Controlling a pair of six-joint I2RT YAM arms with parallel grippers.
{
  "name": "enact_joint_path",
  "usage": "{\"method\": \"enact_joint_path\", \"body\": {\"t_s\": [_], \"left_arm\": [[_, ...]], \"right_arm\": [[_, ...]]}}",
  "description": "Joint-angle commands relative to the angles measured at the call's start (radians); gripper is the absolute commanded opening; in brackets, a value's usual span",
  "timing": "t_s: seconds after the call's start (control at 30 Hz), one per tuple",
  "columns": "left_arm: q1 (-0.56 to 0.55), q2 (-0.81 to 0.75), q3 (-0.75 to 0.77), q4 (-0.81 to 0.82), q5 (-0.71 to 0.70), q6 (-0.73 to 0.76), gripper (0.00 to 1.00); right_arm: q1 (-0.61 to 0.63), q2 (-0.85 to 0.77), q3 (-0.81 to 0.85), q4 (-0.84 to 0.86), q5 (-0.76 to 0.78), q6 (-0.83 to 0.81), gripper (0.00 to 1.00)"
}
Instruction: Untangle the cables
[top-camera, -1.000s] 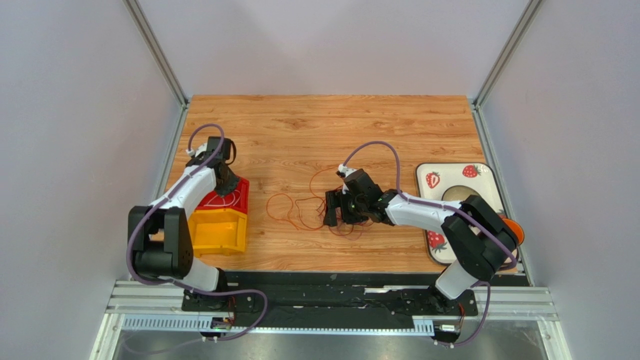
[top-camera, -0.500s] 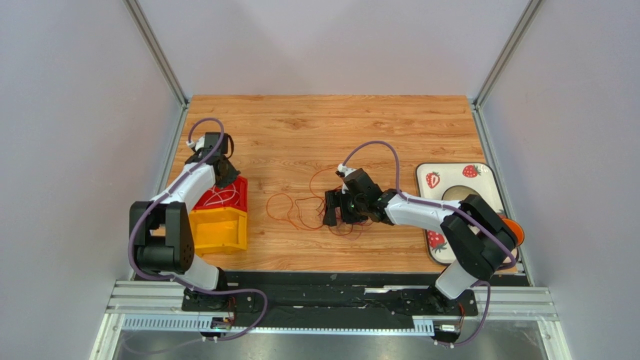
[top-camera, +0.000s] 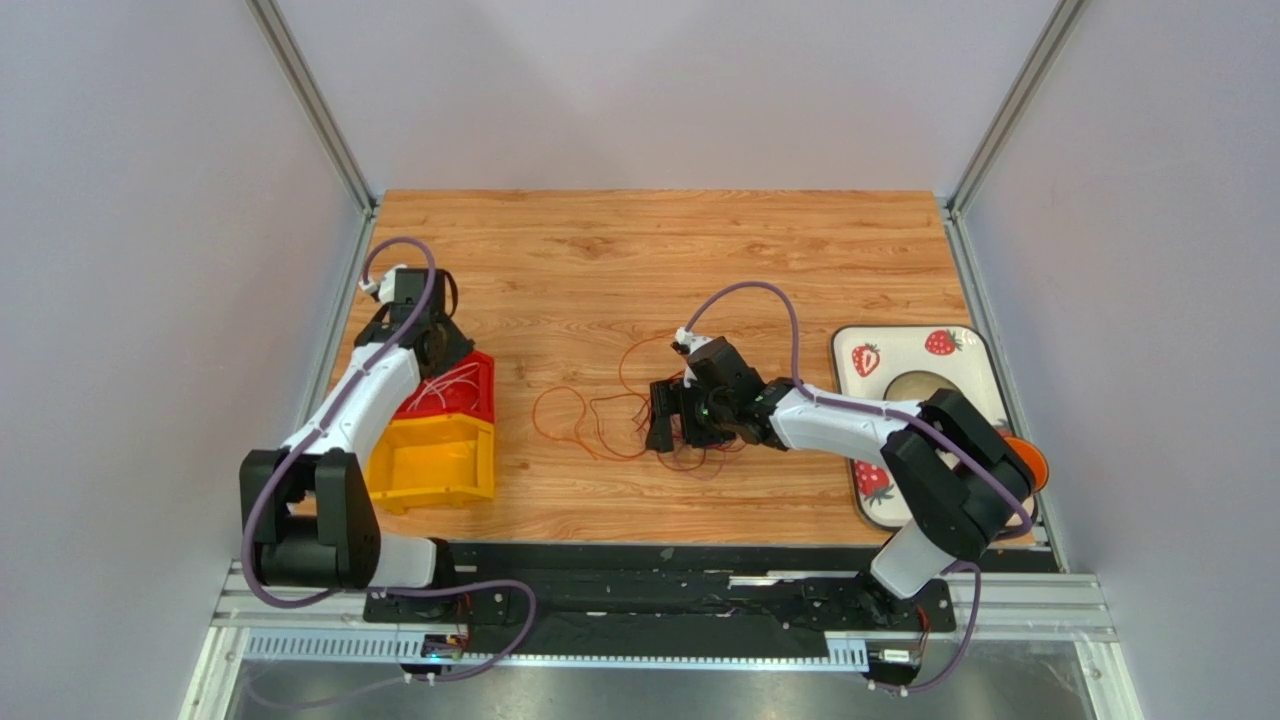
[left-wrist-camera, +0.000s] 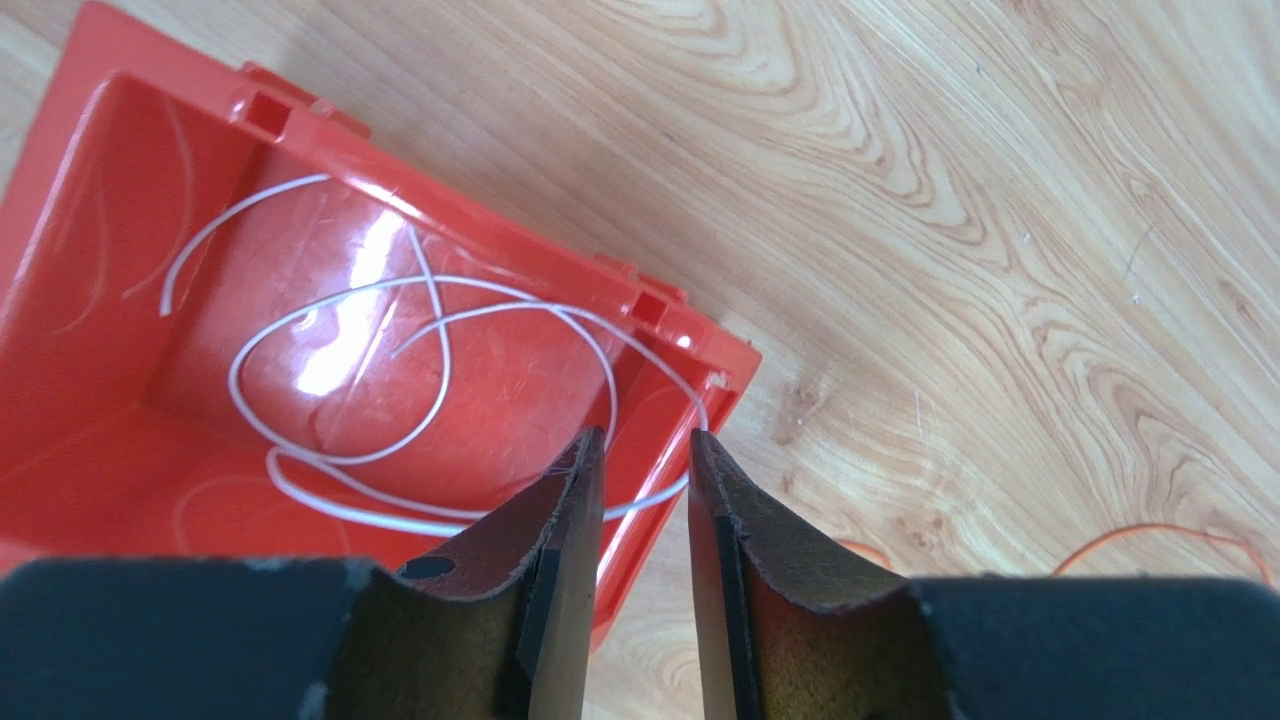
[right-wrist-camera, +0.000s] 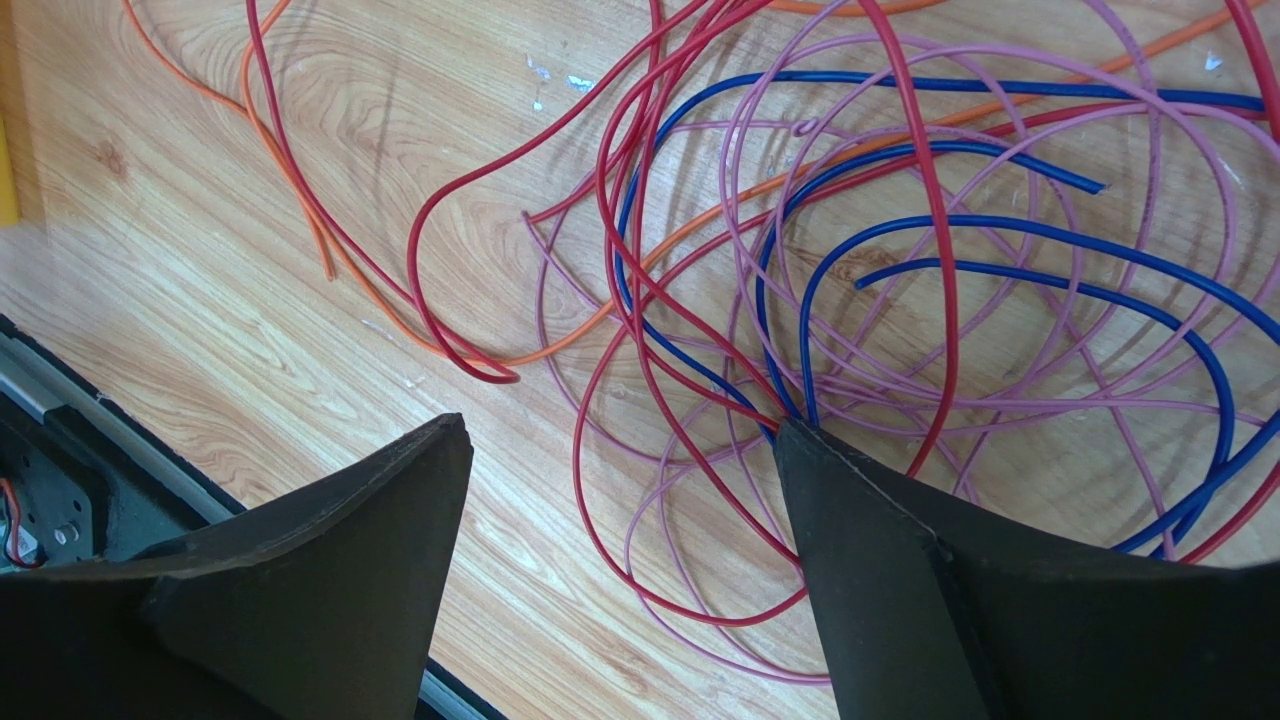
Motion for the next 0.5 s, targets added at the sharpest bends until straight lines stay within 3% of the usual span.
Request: {"method": "enact_joint_path", "body": {"t_s": [0.0,0.23,0.47], "left_arm": [[0.007,-0.083,0.020,-0.051,-0.018,0.025,0.35],[0.002,-0.239,0.021,-0.143,-0.103,0.090,0.30],[-0.001,-0.275,-0.049,-0.125,0.012,0.062,0.03]], "right_arm": [[0.004,0.044,-0.009,-0.008,0.006,-0.013,0.83],[0.008,0.047,-0.004,-0.010,0.012,-0.010,0.83],[0.018,0.058,0.011,-0.025,0.024,-0.012,0.83]]}}
